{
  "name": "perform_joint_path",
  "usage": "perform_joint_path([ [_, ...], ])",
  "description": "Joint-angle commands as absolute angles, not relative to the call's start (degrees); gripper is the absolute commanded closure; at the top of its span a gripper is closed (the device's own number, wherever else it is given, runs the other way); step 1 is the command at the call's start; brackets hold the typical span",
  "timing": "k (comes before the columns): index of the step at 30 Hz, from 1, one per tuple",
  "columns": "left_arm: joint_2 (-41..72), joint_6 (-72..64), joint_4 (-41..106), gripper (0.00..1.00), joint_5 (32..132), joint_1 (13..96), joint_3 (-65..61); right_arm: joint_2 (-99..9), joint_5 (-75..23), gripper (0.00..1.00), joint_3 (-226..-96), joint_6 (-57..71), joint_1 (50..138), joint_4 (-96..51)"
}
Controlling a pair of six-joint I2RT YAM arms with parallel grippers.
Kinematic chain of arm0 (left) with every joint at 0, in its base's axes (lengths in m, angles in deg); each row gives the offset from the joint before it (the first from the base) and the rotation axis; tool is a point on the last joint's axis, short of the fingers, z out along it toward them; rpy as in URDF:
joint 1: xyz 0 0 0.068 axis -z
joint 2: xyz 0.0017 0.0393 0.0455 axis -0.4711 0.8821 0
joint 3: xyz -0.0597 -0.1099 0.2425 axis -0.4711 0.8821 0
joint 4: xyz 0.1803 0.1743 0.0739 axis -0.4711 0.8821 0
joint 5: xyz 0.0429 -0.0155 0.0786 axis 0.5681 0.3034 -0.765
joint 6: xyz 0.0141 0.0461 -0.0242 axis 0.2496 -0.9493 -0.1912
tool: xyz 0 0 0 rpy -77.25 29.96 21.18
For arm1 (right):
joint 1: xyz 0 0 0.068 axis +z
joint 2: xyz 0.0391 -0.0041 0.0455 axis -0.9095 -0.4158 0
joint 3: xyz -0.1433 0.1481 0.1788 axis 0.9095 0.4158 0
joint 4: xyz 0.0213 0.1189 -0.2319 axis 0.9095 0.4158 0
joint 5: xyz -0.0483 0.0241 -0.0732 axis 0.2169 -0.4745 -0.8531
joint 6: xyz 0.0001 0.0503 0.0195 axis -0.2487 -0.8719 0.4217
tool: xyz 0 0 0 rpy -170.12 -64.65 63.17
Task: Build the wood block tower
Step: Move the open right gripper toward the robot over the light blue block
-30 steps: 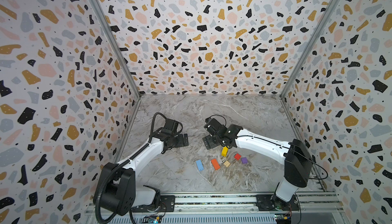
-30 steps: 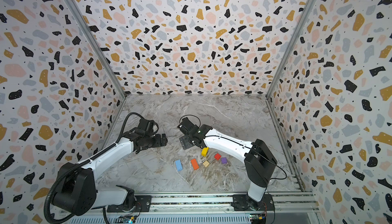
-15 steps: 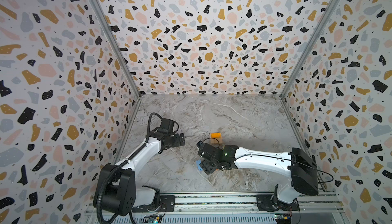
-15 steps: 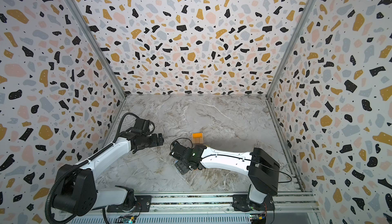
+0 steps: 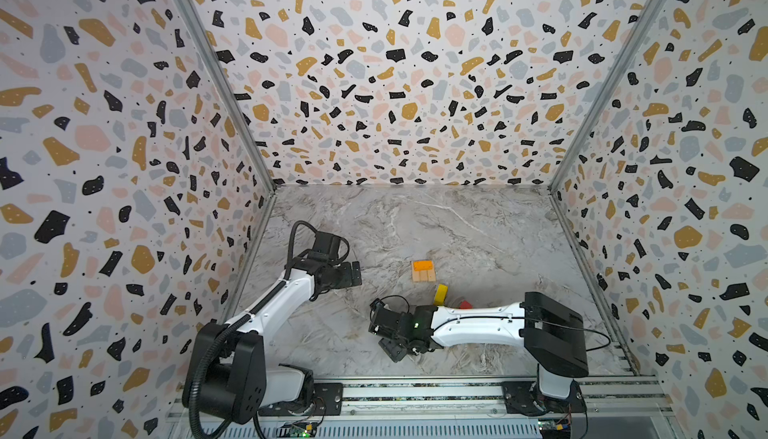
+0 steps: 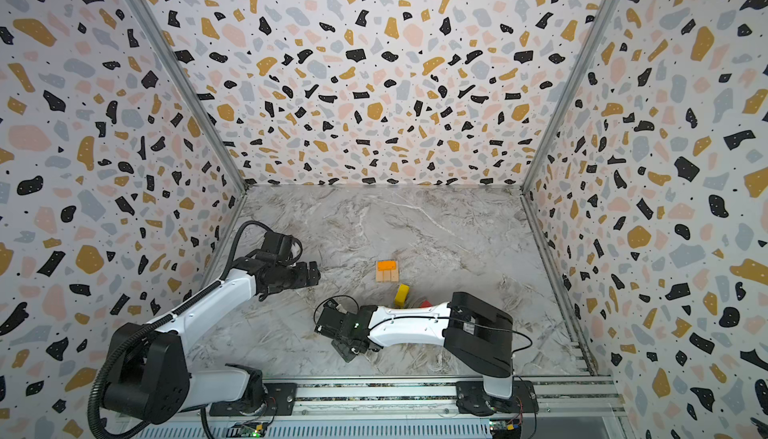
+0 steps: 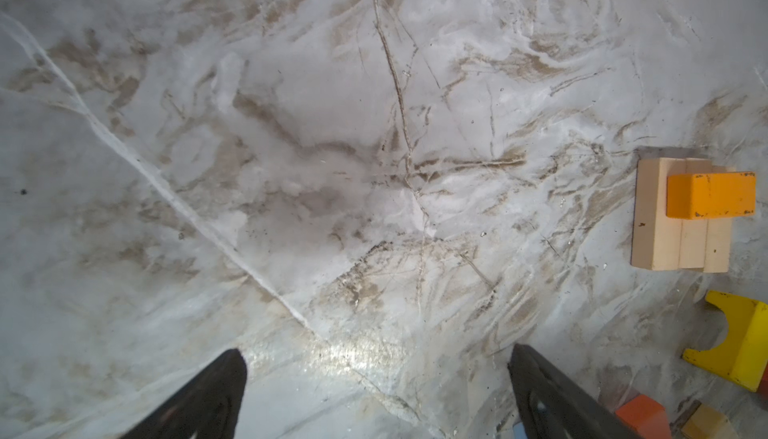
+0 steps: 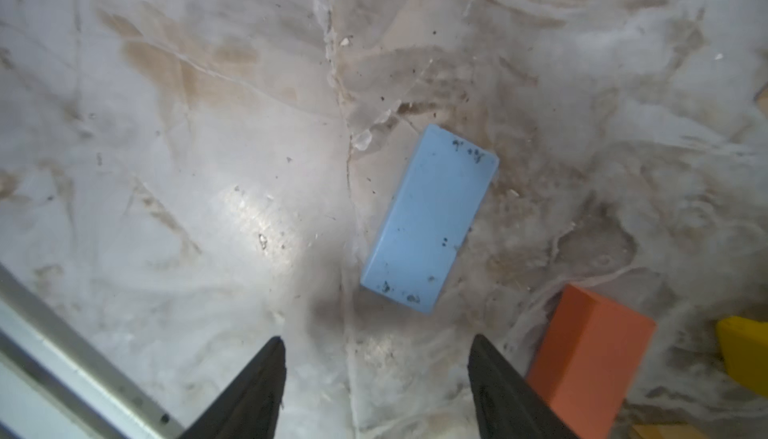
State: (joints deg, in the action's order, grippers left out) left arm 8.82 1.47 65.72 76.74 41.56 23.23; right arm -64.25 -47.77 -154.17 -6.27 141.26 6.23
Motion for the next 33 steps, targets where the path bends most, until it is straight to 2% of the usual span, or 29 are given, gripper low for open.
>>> perform_joint_path([
  [1,7.45,1.0,66.22,0.0,77.29,41.11,22.79,-65.12,-51.89,0.3,-157.39,-9.15,141.39,7.96],
  [13,7.18,1.25,66.31,0.0,77.48,41.11,22.97,-68.15,-55.49,0.31,-158.59,-11.09,138.62,8.92],
  [33,7.47,1.34,66.35,0.0,77.74,41.11,22.53,-62.52,-56.11,0.32,-151.33,-8.51,132.75,7.04],
])
